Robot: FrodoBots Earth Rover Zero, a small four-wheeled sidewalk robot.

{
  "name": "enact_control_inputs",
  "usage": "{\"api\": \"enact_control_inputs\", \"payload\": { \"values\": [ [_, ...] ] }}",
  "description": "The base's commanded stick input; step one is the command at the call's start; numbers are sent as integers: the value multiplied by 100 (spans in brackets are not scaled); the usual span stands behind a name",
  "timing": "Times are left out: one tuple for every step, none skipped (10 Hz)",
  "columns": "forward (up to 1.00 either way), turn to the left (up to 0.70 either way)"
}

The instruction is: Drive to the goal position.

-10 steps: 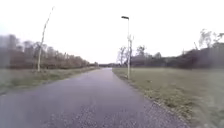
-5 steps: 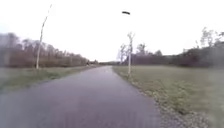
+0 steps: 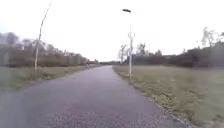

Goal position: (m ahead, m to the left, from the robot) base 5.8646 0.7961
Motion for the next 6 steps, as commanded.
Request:
{"api": "enact_control_inputs", "payload": {
  "values": [
    [70, 2],
    [70, 12],
    [70, 22],
    [70, 24],
    [70, 16],
    [70, 9]
  ]
}}
